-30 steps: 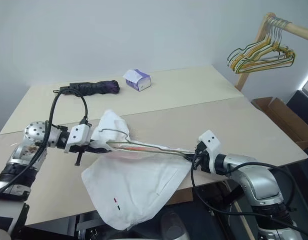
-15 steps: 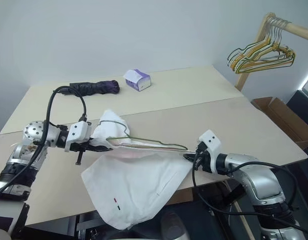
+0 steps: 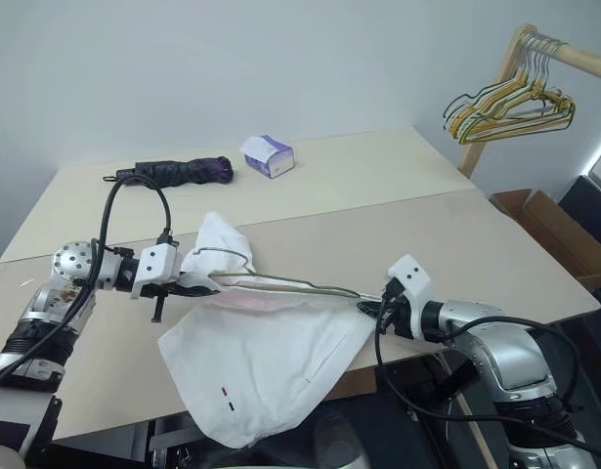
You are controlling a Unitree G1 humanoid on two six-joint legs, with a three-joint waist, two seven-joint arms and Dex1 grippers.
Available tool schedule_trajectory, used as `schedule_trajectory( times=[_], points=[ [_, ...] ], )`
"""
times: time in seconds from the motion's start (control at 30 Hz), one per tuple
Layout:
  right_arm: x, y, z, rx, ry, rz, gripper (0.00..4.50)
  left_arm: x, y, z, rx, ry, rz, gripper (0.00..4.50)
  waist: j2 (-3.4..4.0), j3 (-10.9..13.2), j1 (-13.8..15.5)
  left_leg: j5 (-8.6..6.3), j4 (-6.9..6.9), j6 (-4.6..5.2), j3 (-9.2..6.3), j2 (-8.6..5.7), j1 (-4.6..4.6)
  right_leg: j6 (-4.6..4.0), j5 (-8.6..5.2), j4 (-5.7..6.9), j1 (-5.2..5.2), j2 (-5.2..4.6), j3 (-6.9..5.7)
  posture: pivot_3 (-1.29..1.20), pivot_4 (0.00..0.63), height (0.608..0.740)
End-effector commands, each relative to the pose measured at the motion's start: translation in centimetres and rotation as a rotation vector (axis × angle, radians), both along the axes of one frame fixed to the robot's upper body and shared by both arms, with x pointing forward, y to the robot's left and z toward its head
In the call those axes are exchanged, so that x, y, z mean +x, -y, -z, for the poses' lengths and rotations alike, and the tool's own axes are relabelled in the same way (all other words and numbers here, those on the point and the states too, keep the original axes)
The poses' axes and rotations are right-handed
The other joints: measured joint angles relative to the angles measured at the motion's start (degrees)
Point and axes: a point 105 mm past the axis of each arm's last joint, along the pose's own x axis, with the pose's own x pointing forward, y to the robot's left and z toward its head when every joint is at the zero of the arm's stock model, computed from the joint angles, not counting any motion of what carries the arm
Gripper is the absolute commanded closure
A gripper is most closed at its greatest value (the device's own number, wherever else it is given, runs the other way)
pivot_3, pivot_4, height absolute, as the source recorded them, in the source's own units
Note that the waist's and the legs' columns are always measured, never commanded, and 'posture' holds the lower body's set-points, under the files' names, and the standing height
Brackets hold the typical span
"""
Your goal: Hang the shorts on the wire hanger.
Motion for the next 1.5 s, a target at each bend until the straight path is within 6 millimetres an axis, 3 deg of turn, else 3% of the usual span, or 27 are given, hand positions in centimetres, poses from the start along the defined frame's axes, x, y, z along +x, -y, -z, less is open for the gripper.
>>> schedule_trajectory(
  times=[0.03,0.6,1.17,1.5],
  points=[
    [0.6,1.8,-0.7,-0.048,0.04,0.053,4.47,0.4,-1.6,-0.7,0.059,0.06,-0.031,4.5,0.0,0.0,0.0,0.0,0.0,0.0,0.0,0.0,0.0,0.0,0.0,0.0,0.0,0.0,0.0,-0.37,0.0,0.74],
    [0.5,2.2,-0.6,-0.065,0.039,0.03,4.47,1.2,-1.6,-1.1,-0.037,0.025,-0.105,4.5,0.0,0.0,0.0,0.0,0.0,0.0,0.0,0.0,0.0,0.0,0.0,0.0,0.0,0.0,0.0,-0.37,0.0,0.74],
    [-0.4,2.3,-0.2,-0.079,0.027,0.014,4.47,1.7,-3.1,-0.2,0.015,-0.005,-0.161,4.5,0.0,0.0,-0.2,0.0,0.0,0.0,0.0,0.0,0.0,0.0,0.0,0.0,0.0,0.0,0.0,-0.38,0.0,0.74],
    [0.1,2.5,-1.4,-0.084,0.053,0.009,4.47,-0.2,-4.2,1.9,0.16,-0.046,-0.07,4.5,0.0,0.0,-0.3,0.0,0.0,0.0,0.01,0.0,0.0,0.0,0.0,0.0,0.0,0.0,0.0,-0.39,0.0,0.74]
  ],
)
